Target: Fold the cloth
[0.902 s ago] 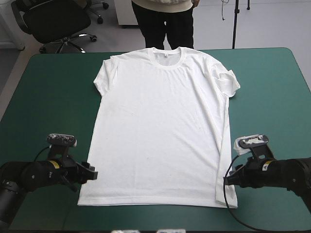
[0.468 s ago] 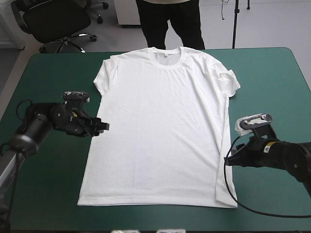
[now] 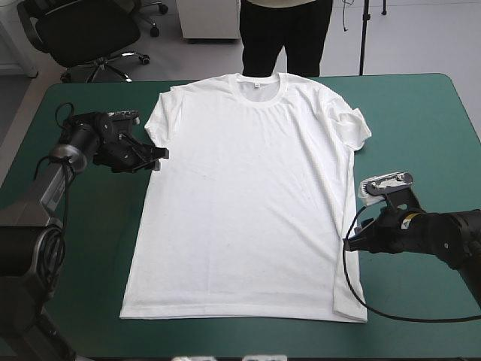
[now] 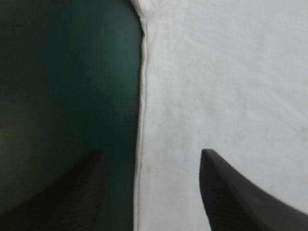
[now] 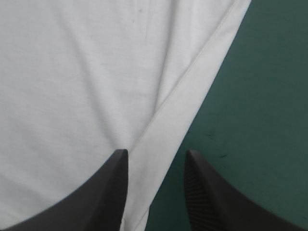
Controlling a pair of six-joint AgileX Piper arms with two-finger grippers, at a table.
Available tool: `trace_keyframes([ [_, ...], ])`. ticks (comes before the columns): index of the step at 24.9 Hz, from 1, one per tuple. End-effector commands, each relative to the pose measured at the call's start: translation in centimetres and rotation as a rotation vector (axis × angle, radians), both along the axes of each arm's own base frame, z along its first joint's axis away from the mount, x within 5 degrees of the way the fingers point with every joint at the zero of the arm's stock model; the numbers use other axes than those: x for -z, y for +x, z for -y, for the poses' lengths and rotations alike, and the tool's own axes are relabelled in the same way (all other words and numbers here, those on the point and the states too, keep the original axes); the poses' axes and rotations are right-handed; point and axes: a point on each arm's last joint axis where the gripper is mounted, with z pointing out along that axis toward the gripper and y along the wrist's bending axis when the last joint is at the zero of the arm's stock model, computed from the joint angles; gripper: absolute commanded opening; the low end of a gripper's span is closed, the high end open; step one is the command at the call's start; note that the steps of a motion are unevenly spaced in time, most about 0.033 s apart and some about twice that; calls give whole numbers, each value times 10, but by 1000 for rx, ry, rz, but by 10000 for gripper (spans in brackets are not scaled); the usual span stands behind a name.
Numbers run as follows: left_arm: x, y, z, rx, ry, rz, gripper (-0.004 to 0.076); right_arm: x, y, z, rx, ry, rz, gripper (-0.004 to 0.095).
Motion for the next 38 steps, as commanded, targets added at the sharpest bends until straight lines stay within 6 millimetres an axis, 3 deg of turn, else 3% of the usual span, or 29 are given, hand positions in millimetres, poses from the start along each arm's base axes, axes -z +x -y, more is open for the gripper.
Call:
trace_keyframes([
  [1, -18, 15, 3, -5, -42, 97, 391, -15, 4, -1, 2, 22, 89, 368],
  [10, 24, 37, 15, 22, -42, 11, 384, -15, 4, -1, 2, 22, 89, 368],
  [12, 30, 37, 24, 82, -9, -3, 319, -15, 4, -1, 2, 22, 89, 361],
  [16, 32, 35, 30, 129, 40, 1, -16, -16, 5, 0, 4, 10, 110, 324],
  [20, 32, 35, 30, 133, 41, -3, -17, -20, 13, 1, 17, -3, 186, 328],
  [26, 32, 34, 30, 151, 48, -6, -17, -30, 56, -5, 9, -54, 178, 544],
  [33, 33, 32, 30, 164, 50, -28, -17, -29, 123, -16, 11, -102, 162, 550],
  [38, 34, 30, 30, 175, 52, -52, -17, -16, 168, -25, 32, -109, 127, 548],
])
